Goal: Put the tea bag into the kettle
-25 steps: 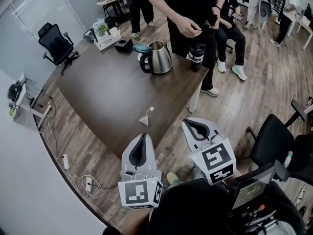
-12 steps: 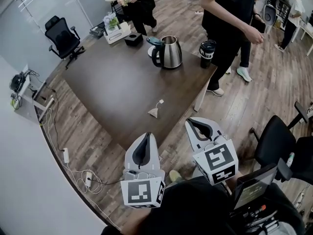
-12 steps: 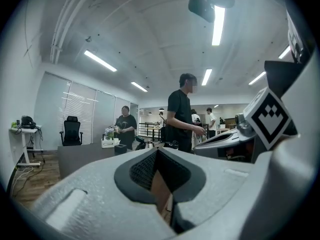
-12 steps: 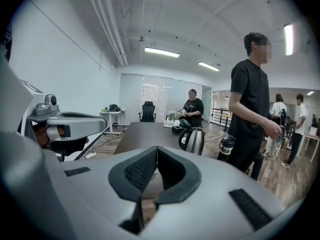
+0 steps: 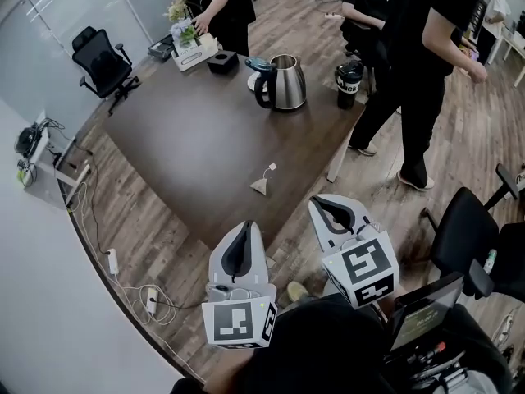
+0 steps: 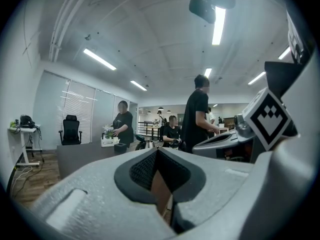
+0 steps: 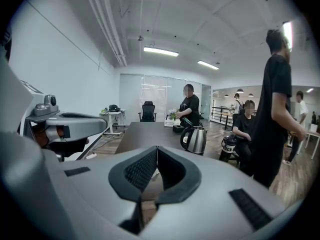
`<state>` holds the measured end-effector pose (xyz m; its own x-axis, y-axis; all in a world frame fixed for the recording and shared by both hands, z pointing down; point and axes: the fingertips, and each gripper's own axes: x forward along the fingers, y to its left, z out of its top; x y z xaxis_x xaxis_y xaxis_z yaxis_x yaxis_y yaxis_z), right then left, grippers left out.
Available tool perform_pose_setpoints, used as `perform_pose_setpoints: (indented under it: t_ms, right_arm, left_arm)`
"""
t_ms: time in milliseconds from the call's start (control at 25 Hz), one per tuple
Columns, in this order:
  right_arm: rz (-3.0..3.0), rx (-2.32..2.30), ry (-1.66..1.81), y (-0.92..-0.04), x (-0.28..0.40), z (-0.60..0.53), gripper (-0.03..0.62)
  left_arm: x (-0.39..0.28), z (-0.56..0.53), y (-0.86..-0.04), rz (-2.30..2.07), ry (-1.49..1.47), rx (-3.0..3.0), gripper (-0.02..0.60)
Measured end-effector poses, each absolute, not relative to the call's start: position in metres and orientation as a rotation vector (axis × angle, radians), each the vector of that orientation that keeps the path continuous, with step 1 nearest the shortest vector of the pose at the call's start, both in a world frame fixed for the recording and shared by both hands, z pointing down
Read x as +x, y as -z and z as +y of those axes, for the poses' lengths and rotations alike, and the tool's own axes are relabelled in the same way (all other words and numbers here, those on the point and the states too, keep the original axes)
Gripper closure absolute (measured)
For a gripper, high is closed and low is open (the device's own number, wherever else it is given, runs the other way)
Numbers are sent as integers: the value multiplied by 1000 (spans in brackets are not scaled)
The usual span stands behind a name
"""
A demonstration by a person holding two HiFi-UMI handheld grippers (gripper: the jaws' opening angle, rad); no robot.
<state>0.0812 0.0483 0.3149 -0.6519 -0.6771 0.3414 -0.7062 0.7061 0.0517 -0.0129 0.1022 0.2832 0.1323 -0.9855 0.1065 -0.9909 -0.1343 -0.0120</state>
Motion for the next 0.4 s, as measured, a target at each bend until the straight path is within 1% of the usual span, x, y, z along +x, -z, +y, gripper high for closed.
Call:
perform_pose_setpoints:
  t_ms: [400]
  right_arm:
    - [-2573, 1075, -125, -323, 73, 36, 585]
  left_arm:
    - [-24, 88, -293, -2018, -142, 2303, 577]
